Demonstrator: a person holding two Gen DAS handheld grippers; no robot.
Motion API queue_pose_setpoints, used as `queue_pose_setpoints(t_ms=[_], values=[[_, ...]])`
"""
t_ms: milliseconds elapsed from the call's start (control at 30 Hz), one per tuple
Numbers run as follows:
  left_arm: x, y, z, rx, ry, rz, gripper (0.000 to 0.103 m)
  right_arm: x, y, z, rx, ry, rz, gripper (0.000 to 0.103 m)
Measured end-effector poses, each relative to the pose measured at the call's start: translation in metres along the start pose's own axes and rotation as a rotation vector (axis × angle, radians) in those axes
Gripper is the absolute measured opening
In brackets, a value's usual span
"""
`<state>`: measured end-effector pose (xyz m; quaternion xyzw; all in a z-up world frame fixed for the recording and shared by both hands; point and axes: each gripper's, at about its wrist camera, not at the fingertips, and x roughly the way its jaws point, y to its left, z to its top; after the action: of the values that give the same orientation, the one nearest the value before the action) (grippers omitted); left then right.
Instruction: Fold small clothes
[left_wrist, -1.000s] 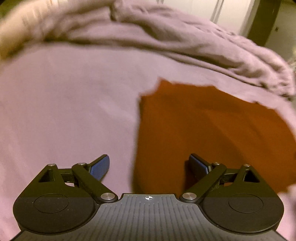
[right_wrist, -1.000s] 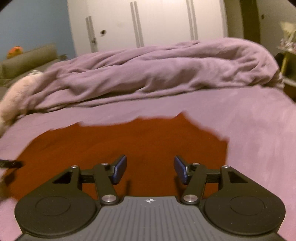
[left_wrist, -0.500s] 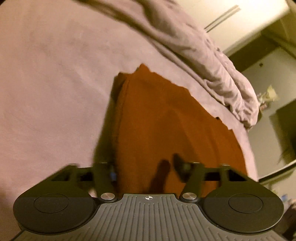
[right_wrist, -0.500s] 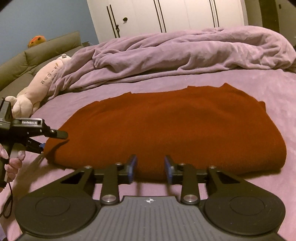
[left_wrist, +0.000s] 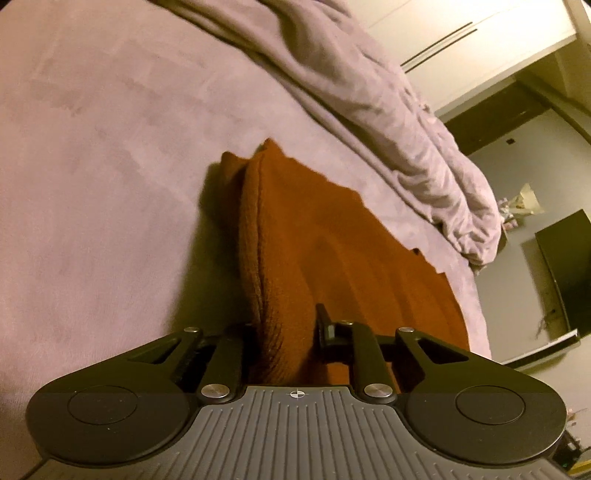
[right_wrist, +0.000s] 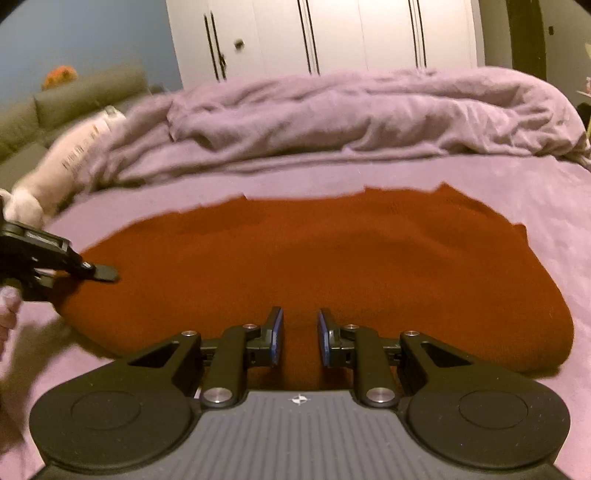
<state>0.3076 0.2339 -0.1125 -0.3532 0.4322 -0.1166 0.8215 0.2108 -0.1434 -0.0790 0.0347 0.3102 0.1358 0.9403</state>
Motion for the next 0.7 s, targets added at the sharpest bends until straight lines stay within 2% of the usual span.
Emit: queue_pose_setpoints(t_ms=[100, 233, 400, 533, 700], values=[[-0.002, -0.009, 0.003, 0.014, -0.004, 0.006, 0.019, 0.016, 0.0, -0.007, -0.016, 0.091, 0.016, 0.02], [-0.009, -0.032, 0.006, 0.078, -0.018, 0.002, 0.019, 0.0, -0.007, -0.002, 0.005, 0.038, -0.008, 0.019], [-0.006, -0.084, 0.013, 0.176, -0.009, -0.002, 0.018, -0.02, -0.037, -0.005, 0.097, 0.004, -0.038, 0.019], [0.018, -0.14, 0.012, 0.254, 0.022, -0.031, 0.019, -0.037, -0.052, -0.008, 0.115, -0.033, -0.07, 0.02], [0.071, -0.197, -0.018, 0.356, 0.077, -0.056, 0.019, -0.049, -0.062, -0.007, 0.115, -0.069, -0.098, 0.02]])
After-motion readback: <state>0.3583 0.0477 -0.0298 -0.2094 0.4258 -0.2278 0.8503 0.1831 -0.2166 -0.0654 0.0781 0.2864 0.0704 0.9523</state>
